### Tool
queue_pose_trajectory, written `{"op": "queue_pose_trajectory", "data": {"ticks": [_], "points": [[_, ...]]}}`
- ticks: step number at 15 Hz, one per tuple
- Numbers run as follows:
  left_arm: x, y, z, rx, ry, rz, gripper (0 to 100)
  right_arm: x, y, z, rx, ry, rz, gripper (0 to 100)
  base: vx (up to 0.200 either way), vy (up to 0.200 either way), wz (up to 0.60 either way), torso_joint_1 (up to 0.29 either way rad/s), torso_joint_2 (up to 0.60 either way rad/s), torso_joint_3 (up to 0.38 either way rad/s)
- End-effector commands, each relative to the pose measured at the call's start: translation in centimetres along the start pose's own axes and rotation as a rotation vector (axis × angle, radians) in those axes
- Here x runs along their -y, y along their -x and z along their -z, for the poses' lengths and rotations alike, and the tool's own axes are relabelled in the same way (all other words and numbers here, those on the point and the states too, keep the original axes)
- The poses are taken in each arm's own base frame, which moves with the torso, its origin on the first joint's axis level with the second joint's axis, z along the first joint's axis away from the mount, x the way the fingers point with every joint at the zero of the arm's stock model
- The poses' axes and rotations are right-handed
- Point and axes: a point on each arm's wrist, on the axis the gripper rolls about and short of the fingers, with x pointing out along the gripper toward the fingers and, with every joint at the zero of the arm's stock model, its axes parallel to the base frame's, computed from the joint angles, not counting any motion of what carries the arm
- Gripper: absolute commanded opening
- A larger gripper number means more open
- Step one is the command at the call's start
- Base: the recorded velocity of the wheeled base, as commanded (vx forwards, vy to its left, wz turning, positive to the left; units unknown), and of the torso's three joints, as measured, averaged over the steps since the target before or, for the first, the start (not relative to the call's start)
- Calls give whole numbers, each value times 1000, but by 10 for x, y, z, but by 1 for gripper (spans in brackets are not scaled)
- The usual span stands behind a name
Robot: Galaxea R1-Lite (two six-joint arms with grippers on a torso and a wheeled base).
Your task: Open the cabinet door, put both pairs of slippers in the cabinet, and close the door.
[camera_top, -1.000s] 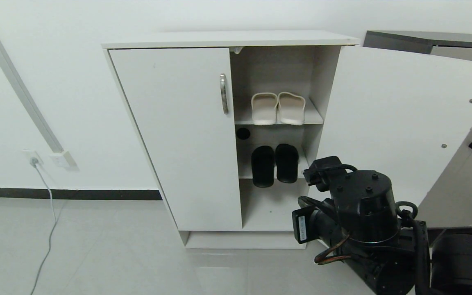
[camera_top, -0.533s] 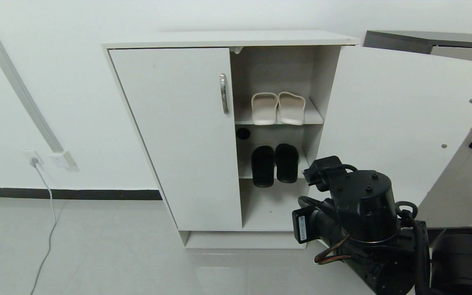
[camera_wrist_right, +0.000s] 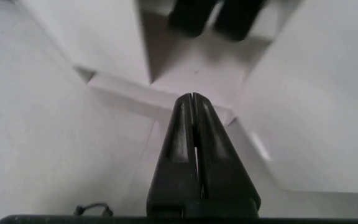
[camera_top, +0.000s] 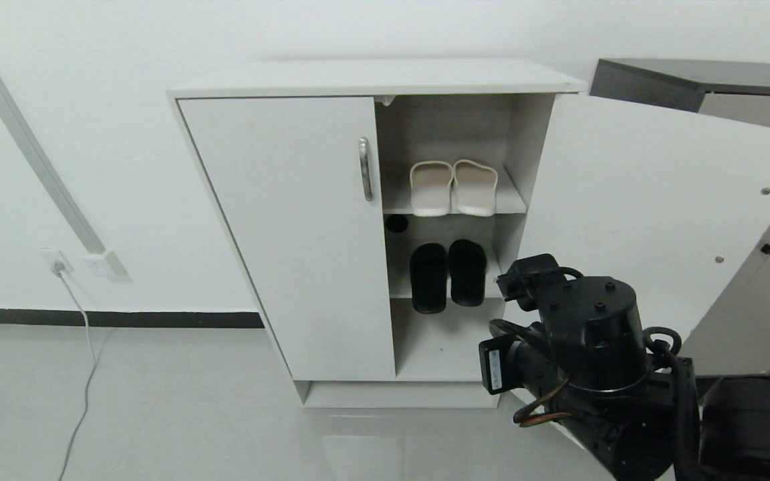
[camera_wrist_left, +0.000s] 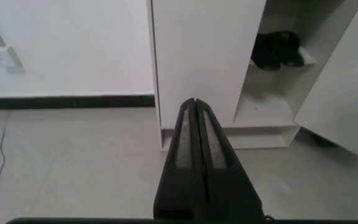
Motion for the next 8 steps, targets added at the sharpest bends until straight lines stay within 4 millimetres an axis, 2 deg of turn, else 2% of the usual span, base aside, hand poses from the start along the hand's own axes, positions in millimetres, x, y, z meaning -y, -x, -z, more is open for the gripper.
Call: {"op": "queue_pose_trajectory", "data": {"ticks": [1, 8], "points": [[0, 0, 0, -1, 0, 0, 0, 0, 0, 0, 0, 0, 0, 0, 0, 0, 0, 27, -540, -369], [0, 0, 0, -3, 0, 0, 0, 0, 0, 0, 0, 9, 0, 0, 0, 0, 0, 99, -466, -345]]}}
